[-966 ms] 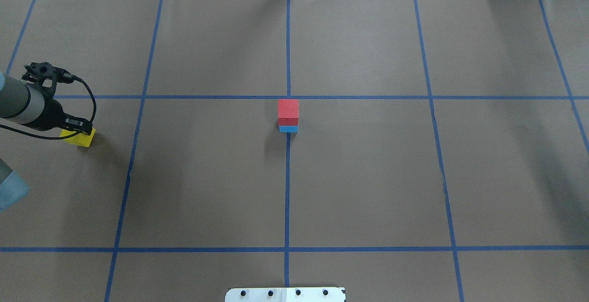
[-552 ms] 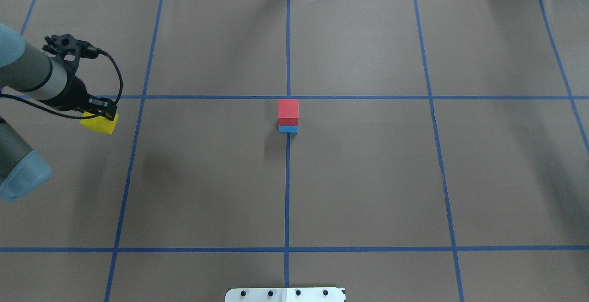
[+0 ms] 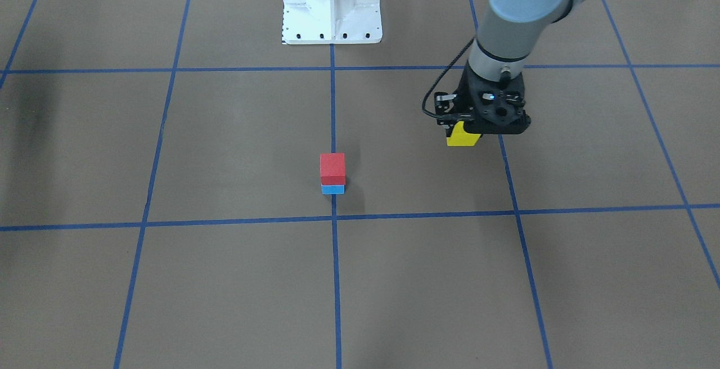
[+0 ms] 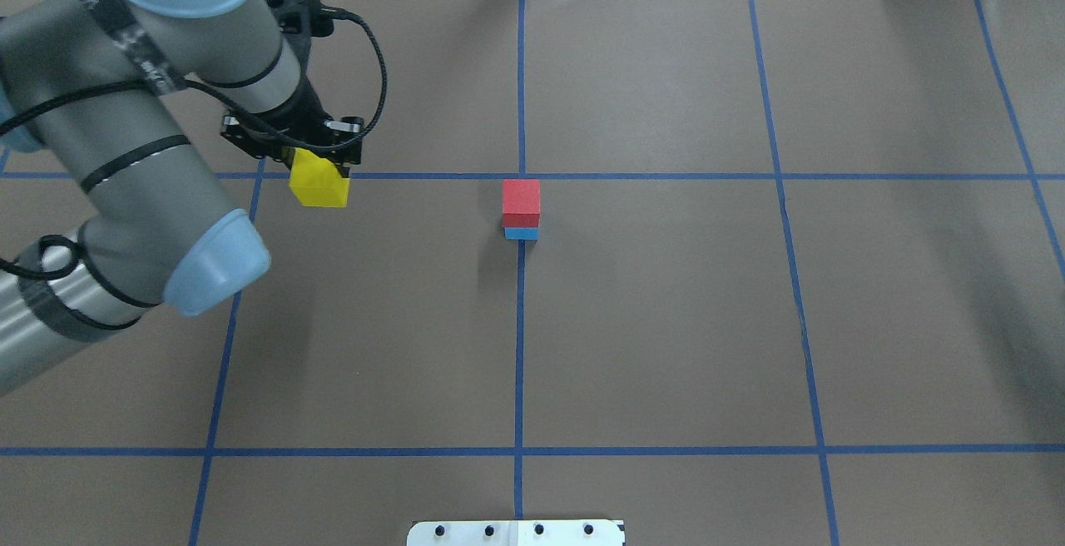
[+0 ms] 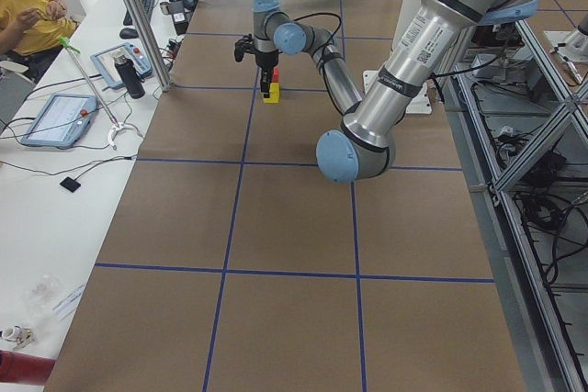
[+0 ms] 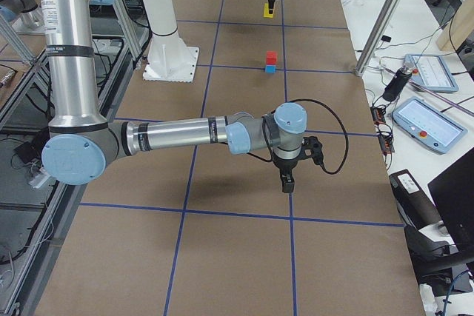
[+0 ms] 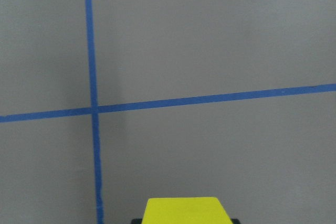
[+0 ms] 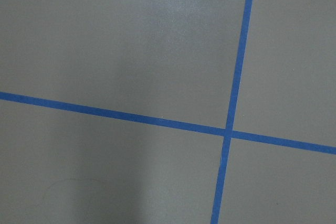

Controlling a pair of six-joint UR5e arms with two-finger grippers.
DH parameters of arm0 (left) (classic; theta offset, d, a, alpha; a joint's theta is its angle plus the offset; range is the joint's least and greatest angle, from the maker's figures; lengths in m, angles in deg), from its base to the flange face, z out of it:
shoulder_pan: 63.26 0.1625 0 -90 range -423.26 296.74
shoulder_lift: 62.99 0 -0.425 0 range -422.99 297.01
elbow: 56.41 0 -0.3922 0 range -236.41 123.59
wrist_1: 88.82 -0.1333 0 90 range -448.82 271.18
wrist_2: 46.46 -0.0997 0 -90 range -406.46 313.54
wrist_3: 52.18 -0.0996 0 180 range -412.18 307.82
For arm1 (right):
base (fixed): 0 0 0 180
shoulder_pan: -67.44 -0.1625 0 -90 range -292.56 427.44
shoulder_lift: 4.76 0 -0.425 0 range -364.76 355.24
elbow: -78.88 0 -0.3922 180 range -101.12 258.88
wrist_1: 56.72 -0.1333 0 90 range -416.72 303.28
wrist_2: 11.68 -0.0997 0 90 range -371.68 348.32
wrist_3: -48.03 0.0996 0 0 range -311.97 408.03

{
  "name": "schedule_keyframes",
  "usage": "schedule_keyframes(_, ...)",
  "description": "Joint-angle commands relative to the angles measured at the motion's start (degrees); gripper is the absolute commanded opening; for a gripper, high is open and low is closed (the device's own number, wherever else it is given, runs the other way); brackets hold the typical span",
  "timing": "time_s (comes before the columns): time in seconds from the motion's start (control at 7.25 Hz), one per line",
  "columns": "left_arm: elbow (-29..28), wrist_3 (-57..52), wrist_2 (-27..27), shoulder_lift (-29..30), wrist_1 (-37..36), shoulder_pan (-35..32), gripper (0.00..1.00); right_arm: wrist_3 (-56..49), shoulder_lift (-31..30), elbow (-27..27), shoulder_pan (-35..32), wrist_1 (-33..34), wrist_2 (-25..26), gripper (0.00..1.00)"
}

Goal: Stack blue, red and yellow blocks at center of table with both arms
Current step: 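Carry the yellow cube with the left gripper over the red cube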

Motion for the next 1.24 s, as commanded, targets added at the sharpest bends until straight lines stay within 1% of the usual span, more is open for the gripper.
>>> schedule_keyframes(0.0,-12.0,8.3,-2.6,13.6,-0.3,4.8,0.00,0.0,-0.1,0.0,0.0,0.0,-0.1,1.00)
schedule_keyframes(0.14,-16.9,8.9,-2.7,17.3,1.0,5.7,0.00,0.0,-0.1,0.0,0.0,0.0,-0.1,1.00)
schedule_keyframes(0.55,-27.3,8.8,-3.5,21.4,9.9,6.5,0.00,0.0,-0.1,-0.1,0.0,0.0,-0.1,1.00)
schedule_keyframes(0.69,-29.3,8.8,-4.4,22.4,10.7,6.9,0.00,0.0,-0.1,-0.1,0.0,0.0,-0.1,1.00)
schedule_keyframes(1.1,-29.1,8.7,-4.4,22.2,10.5,8.2,0.00,0.1,-0.1,-0.1,0.0,0.0,0.0,1.00)
